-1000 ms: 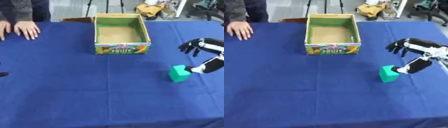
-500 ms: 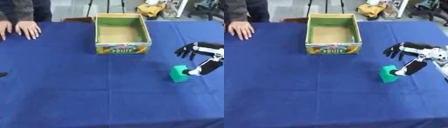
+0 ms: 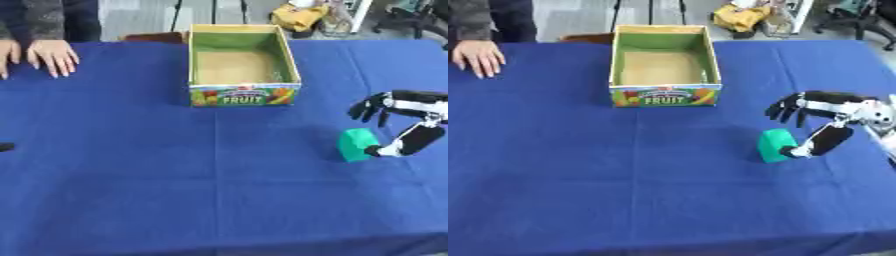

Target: Pick up objects on the table and place them in the box.

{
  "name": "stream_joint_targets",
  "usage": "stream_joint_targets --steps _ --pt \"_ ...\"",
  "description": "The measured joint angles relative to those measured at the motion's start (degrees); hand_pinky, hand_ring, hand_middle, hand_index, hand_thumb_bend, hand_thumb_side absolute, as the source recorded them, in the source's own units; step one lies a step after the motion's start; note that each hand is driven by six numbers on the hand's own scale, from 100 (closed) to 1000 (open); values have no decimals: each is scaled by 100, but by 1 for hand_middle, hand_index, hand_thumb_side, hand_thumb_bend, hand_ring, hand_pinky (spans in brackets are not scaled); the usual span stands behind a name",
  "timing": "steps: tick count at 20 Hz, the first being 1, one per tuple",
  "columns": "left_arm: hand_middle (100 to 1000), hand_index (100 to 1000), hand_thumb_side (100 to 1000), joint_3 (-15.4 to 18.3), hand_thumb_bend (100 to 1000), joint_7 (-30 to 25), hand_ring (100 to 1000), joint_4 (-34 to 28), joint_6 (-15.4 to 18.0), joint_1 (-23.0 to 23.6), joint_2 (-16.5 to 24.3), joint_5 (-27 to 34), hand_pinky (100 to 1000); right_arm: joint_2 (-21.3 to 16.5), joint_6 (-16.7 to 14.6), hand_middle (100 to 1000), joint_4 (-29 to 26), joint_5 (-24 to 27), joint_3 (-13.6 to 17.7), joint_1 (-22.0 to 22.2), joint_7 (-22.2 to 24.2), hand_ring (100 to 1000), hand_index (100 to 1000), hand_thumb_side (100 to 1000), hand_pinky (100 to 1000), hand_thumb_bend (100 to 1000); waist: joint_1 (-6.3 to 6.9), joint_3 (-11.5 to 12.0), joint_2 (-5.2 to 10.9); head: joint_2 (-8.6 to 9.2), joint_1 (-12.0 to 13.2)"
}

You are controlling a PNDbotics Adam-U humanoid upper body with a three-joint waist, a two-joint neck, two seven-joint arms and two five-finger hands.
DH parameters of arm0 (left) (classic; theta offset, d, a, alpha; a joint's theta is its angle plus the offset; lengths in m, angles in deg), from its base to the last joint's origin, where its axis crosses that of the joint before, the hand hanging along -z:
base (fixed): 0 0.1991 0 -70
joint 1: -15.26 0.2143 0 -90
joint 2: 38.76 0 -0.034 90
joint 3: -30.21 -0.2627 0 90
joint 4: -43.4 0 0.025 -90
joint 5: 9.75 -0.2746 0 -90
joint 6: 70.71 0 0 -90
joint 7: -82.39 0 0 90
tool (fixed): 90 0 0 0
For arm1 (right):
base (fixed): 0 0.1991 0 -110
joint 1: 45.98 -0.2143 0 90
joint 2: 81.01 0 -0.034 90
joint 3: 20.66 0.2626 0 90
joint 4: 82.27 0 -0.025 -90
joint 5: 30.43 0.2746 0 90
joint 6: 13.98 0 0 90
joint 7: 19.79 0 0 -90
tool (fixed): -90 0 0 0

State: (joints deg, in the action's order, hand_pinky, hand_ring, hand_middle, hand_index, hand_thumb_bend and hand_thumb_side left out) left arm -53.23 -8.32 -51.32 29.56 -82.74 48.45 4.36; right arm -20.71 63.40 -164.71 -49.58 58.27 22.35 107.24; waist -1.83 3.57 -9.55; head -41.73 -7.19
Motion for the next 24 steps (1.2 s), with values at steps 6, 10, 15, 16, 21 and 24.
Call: stream_joint_targets --steps 6,10,15,16,21,24 --pt "746 764 730 0 573 -1 866 0 0 0 0 0 666 91 -63 818 191 -249 -96 -108 59 874 915 183 752 387 29 27 -1 0 -3" --pt "746 764 731 0 574 -2 866 0 0 0 0 0 666 139 -116 826 276 -467 -100 -154 14 900 916 188 791 390 31 30 -5 0 -6" --pt "746 764 731 0 575 -3 866 0 1 0 0 0 666 160 -164 828 334 -657 -100 -156 -7 892 918 172 783 419 25 21 -10 0 -22" --pt "746 764 732 0 573 -3 866 0 1 0 0 0 666 160 -173 828 338 -687 -100 -157 -2 891 918 197 783 383 23 18 -10 0 -24" --pt "747 764 733 0 572 -7 866 0 1 0 0 0 667 161 -219 826 419 -811 -140 -160 67 864 918 198 755 377 19 16 -11 0 -32" --pt "747 764 733 0 573 -14 866 0 0 0 0 0 667 181 -235 812 485 -866 -170 -184 97 819 915 192 708 366 21 16 -12 0 -41"
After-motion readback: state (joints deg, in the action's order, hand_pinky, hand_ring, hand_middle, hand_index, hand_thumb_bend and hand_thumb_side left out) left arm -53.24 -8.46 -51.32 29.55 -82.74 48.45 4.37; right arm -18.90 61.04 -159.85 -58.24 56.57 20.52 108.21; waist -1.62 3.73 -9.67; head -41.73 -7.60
